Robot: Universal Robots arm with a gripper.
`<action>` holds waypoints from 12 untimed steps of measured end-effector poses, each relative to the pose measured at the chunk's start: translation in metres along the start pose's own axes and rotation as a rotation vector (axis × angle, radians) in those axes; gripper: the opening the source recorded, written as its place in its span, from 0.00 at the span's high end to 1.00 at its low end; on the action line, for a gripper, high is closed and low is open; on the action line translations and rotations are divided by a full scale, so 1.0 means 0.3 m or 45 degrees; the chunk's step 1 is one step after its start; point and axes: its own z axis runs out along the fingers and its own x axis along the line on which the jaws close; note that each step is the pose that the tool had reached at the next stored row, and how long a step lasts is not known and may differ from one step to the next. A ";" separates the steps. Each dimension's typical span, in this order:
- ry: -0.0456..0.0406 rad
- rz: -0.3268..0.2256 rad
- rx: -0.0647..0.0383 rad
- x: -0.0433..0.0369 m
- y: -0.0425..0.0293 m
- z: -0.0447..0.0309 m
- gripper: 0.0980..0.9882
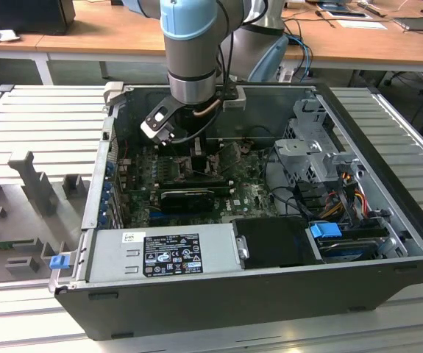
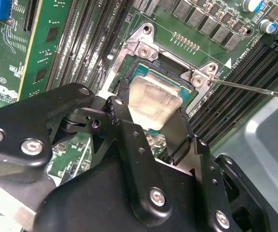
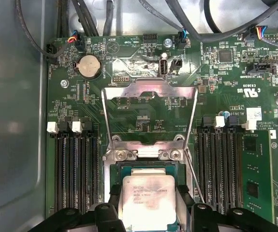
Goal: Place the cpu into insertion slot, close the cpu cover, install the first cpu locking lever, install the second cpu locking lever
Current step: 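Place the cpu into insertion slot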
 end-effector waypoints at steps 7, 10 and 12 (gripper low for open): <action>0.000 0.000 0.000 0.000 0.000 0.000 0.44; 0.000 0.000 0.000 0.000 0.000 -0.003 0.44; 0.000 0.000 0.000 0.000 0.002 -0.019 0.44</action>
